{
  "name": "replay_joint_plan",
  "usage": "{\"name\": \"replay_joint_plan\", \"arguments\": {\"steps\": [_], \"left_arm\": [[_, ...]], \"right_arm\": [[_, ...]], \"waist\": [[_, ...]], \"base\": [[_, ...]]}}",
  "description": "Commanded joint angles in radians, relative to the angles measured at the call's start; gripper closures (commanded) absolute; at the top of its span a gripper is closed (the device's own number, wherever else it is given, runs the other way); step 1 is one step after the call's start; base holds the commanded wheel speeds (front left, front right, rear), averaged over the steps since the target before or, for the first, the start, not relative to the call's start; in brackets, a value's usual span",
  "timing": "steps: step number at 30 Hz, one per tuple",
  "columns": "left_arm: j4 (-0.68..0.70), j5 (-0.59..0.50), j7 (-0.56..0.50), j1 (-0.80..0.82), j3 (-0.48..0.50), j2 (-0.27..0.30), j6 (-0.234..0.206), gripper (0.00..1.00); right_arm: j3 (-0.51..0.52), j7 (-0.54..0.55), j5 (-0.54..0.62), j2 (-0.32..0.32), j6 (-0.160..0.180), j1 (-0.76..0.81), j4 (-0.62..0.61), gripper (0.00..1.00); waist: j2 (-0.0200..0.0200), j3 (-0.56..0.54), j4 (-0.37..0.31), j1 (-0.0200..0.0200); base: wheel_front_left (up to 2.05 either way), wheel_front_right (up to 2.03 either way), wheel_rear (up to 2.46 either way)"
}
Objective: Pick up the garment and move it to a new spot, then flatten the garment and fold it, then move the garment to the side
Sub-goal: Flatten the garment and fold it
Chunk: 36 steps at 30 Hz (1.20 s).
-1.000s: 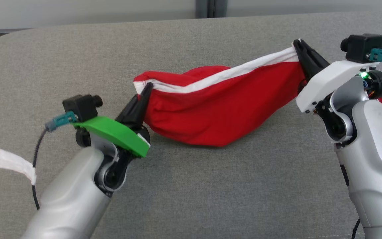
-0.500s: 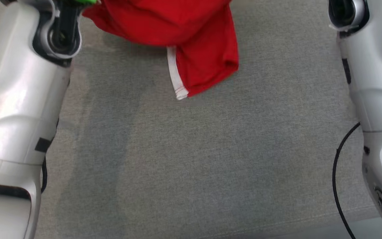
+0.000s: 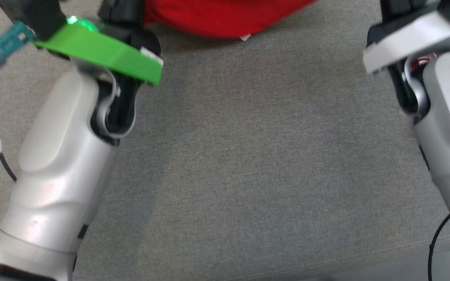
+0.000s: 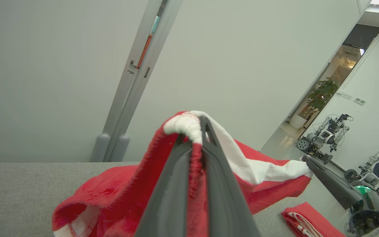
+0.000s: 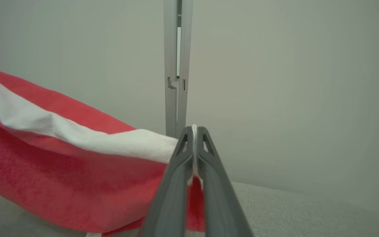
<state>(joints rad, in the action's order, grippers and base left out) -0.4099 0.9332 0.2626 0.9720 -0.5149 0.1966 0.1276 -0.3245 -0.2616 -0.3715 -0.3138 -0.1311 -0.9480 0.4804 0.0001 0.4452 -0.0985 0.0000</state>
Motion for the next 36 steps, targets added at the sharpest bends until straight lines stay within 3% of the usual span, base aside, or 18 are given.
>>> {"name": "replay_joint_plan", "arguments": {"steps": [1, 8, 12, 15, 22, 30, 36], "left_arm": [[0.017, -0.017, 0.002, -0.081, -0.026, 0.029, 0.004, 1.0], [0.1, -0.012, 0.002, -0.383, -0.13, 0.132, 0.004, 1.0], [0.185, 0.053, -0.002, -0.538, -0.162, 0.197, 0.003, 1.0], [0.25, 0.104, -0.035, -0.643, -0.181, 0.253, 0.003, 1.0], [0.401, 0.181, -0.142, -0.811, -0.204, 0.357, -0.06, 1.0], [0.539, 0.242, -0.238, -0.907, -0.214, 0.437, -0.151, 1.0], [0.568, 0.24, -0.218, -0.882, -0.199, 0.414, -0.16, 1.0]], "right_arm": [[-0.006, 0.0, -0.036, -0.02, 0.001, 0.084, -0.027, 1.0], [0.034, 0.06, -0.144, -0.049, 0.001, 0.463, -0.212, 1.0], [0.029, 0.165, -0.124, -0.081, 0.001, 0.622, -0.395, 1.0], [0.081, 0.264, -0.093, -0.094, 0.001, 0.734, -0.51, 1.0], [0.231, 0.565, -0.088, -0.028, 0.001, 0.982, -0.737, 1.0], [0.341, 0.92, -0.129, 0.106, 0.001, 1.179, -0.908, 1.0], [0.359, 0.936, -0.096, 0.116, 0.001, 1.138, -0.984, 1.0]], "waist": [[-0.0001, -0.025, 0.013, 0.0], [-0.0001, -0.12, 0.005, 0.0], [-0.0001, -0.176, -0.009, 0.0], [-0.0001, -0.213, -0.011, 0.0], [-0.0001, -0.266, 0.009, 0.0], [-0.0001, -0.28, 0.032, 0.0], [-0.0001, -0.281, 0.046, 0.0]], "base": [[0.0, 0.0, 0.0], [0.0, 0.0, 0.0], [0.0, 0.0, 0.0], [0.0, 0.0, 0.0], [0.0, 0.0, 0.0], [0.0, 0.0, 0.0], [0.0, 0.0, 0.0]]}}
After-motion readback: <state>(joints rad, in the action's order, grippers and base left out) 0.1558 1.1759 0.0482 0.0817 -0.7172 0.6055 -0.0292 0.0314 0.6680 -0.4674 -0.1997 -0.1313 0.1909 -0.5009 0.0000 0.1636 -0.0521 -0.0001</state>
